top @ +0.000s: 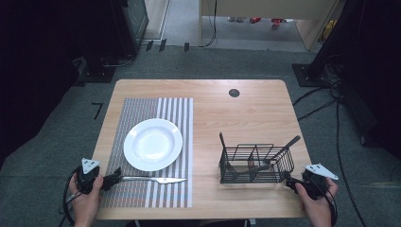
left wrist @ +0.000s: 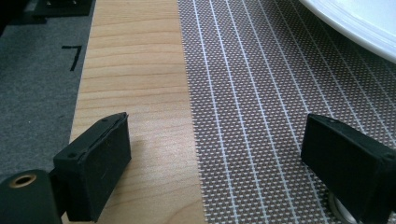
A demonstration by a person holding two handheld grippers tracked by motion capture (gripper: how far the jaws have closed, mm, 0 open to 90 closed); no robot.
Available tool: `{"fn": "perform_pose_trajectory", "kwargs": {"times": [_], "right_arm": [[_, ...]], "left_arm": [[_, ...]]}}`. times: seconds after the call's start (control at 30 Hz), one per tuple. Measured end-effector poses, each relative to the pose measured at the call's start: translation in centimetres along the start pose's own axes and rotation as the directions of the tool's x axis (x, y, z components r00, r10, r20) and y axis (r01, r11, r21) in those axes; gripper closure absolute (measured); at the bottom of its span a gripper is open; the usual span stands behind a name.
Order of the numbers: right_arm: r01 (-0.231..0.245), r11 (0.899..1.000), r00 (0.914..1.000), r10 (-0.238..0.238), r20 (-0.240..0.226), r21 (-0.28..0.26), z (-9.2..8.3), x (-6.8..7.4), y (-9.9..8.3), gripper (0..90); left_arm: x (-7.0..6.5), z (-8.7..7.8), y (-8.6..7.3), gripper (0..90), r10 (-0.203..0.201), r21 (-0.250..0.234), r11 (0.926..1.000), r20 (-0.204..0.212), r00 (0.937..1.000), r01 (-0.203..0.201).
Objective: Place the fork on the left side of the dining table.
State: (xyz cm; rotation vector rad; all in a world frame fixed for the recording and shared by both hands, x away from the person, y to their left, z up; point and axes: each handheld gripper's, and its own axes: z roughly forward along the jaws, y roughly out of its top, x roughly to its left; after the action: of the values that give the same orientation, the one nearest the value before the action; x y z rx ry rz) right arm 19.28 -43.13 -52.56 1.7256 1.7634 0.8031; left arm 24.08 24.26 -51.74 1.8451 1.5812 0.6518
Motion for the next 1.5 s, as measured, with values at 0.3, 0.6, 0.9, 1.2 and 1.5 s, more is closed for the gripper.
{"fn": "perform_pose_trajectory", "kwargs": {"times": [0.3,0.6,0.9,1.2,1.5], "right_arm": [[0.000,1.000,1.0000,0.000,0.000,0.000,0.0,0.0,0.0,15.8],[0.000,1.000,1.0000,0.000,0.000,0.000,0.0,0.0,0.0,15.8],[0.000,1.000,1.0000,0.000,0.000,0.000,0.0,0.0,0.0,15.8],[0.000,1.000,1.0000,0.000,-0.001,-0.001,0.0,0.0,0.0,15.8],[0.001,1.000,1.0000,-0.001,-0.001,-0.001,0.0,0.0,0.0,15.8]], "left_arm": [[-0.2,-2.4,1.6,8.8,-0.071,-0.080,0.9937,0.095,0.9929,0.079],[-4.5,-4.8,4.3,8.8,0.022,-0.169,0.9855,0.198,0.9800,0.013],[-9.9,-5.0,7.2,8.8,0.101,-0.214,0.9762,0.309,0.9456,-0.034],[-16.4,-4.4,10.0,8.9,0.188,-0.253,0.9638,0.424,0.8860,-0.084],[-20.9,-3.7,11.4,8.9,0.217,-0.292,0.9537,0.503,0.8364,-0.072]]}}
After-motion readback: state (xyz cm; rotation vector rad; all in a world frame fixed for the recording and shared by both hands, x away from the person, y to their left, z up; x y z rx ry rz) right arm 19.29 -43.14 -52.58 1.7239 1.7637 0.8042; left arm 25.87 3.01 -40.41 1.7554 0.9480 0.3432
